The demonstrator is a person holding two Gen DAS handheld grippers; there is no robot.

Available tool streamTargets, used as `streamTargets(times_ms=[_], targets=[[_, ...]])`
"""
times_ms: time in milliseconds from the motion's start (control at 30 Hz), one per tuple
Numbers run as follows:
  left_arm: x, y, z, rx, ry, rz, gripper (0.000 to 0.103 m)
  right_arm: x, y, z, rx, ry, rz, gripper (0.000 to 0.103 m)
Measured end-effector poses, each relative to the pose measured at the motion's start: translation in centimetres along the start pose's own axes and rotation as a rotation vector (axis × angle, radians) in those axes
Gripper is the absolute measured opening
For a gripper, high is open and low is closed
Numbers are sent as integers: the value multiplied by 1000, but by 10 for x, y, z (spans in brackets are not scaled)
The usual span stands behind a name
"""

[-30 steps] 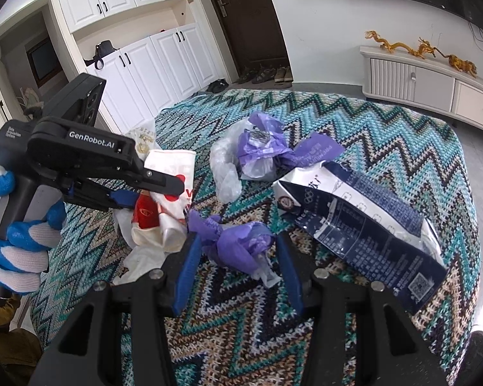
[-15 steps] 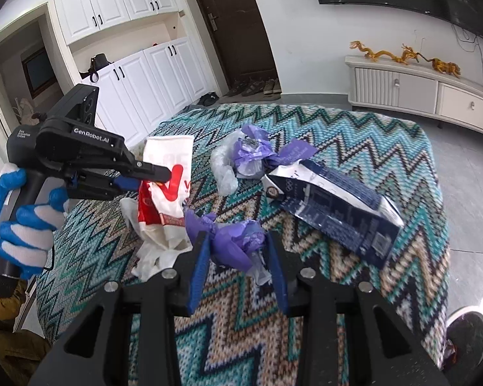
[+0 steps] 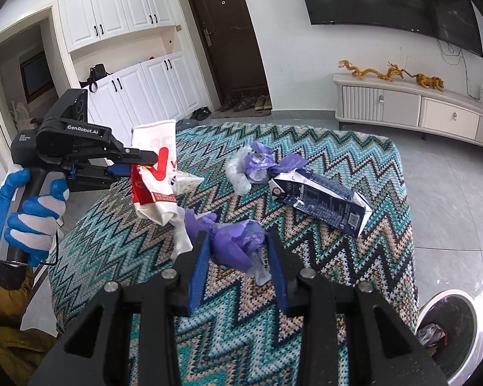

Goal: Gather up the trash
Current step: 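Carry the red-white bag and purple bag toward the bin with both grippers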

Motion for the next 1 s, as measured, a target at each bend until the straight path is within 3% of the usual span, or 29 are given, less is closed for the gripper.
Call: streamTargets(times_ms=[533, 1000], targets=[[-69, -21, 30, 16, 58, 68, 19, -47, -48, -1, -52, 58, 9, 34], [-72, -2, 44, 47, 45, 56, 20, -70, -28, 10, -1, 108, 10, 34]])
Point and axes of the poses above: each gripper's, at about its wrist camera, not at the fingertips, and x roughly the way its jaws point, y to its right, z to its underside, the point moved 1 cm from there along x, roughly the way its jaws point, and after that the axes turned 4 degrees about z, right-handed, at the moved point
